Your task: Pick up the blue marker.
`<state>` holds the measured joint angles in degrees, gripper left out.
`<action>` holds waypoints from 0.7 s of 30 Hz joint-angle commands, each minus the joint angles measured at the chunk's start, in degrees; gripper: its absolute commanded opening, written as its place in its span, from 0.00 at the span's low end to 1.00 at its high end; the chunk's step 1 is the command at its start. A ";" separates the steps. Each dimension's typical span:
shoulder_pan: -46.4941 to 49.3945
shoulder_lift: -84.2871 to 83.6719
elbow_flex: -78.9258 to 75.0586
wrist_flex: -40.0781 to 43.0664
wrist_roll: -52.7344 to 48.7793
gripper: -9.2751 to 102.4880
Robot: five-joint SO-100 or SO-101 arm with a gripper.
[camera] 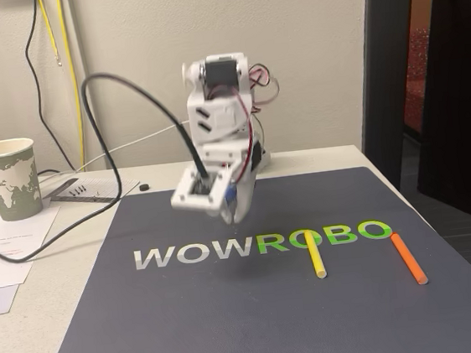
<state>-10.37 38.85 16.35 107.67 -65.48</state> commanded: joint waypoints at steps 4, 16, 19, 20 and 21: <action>-0.97 8.00 -6.94 9.58 6.77 0.08; -0.97 16.00 -8.53 9.58 13.62 0.08; -1.32 18.11 -8.53 9.58 15.29 0.08; -1.32 18.81 -8.53 9.58 15.82 0.08; -1.41 19.42 -8.53 9.58 16.35 0.08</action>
<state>-11.07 52.82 10.20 107.67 -50.54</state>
